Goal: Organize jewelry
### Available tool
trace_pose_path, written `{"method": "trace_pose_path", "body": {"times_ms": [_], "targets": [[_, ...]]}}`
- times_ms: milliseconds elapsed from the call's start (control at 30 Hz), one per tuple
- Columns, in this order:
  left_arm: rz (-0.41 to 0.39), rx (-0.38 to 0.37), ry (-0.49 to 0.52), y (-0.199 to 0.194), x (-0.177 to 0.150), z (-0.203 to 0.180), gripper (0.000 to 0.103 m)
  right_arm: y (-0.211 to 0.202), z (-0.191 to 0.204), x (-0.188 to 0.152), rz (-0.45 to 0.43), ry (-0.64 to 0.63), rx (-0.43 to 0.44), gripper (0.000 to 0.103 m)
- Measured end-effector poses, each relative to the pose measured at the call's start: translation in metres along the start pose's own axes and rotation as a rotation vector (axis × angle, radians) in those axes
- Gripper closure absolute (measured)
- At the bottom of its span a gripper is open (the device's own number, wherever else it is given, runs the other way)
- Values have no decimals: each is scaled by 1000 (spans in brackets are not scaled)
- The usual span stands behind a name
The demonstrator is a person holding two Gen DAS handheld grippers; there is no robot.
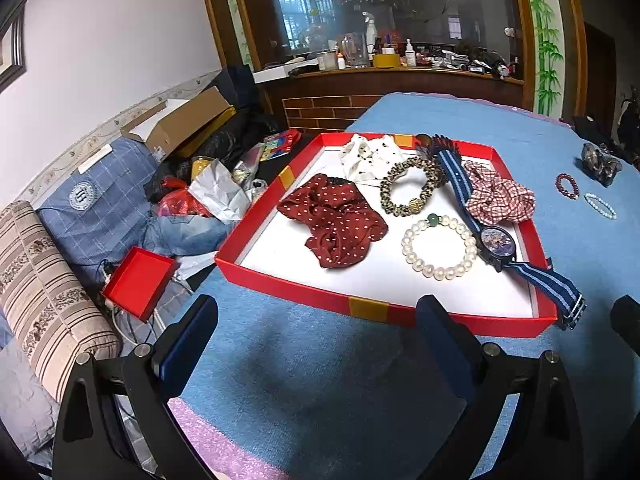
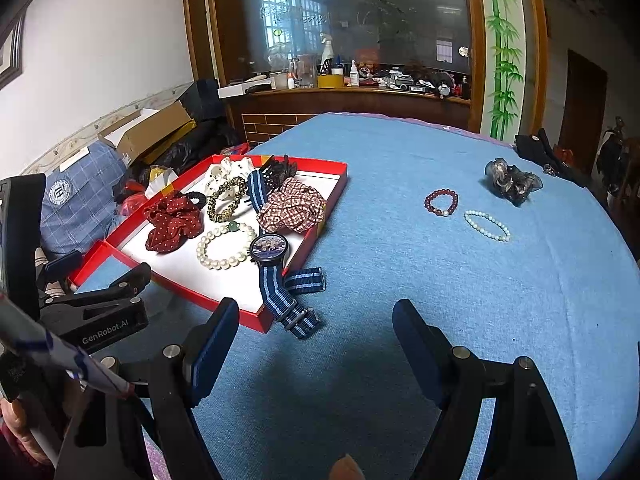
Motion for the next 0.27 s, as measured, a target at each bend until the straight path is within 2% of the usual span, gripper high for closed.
{"method": "trace_pose_path", "body": {"times_ms": [100,167,267], "targets": [[-8,50,10,-2,0,0,4,-1,-2,0,-1,9,-1,20],[-41,114,41,-7,0,-3,4,-1,-5,0,-1,22,0,20],[-77,113,83,-17,3,-11,4,-3,-12,1,-2,41,-7,20]]}}
Point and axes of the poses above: each gripper's, at about its wrist camera, not at the fingertips, and y roughly the way its jaws point, z to its left, x to its top, the point moved 2 cm from there along y, roughly the way its jaws point, and after that the axes turned 2 degrees about -y, right-handed, at the moved point
